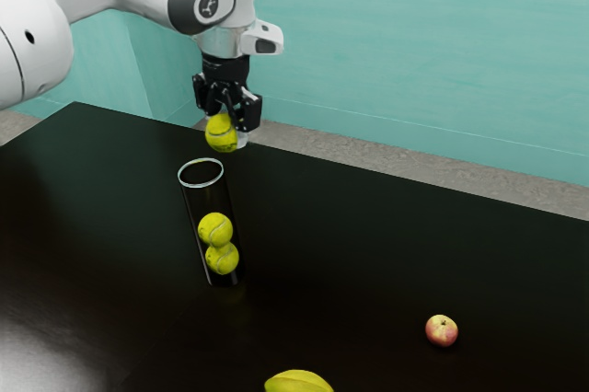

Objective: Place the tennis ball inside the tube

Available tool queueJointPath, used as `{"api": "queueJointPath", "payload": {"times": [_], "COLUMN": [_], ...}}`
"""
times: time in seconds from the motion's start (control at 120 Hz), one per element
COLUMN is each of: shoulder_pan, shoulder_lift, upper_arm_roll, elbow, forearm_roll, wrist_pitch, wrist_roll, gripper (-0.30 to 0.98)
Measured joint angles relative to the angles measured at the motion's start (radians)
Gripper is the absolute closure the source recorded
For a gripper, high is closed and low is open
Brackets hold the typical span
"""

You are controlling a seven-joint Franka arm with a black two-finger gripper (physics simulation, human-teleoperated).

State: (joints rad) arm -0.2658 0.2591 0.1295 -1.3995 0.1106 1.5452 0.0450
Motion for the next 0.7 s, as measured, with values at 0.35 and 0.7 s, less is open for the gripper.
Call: {"api": "queueJointPath", "payload": {"times": [0.35, 0.7], "shoulder_pan": [0.012, 0.031], "shoulder_lift": [-0.126, -0.124], "upper_arm_roll": [0.000, 0.001], "elbow": [-0.132, -0.143], "forearm_roll": [-0.003, -0.013], "wrist_pitch": [-0.044, -0.056], "wrist_roll": [-0.011, -0.020], "gripper": [0.45, 0.12]}}
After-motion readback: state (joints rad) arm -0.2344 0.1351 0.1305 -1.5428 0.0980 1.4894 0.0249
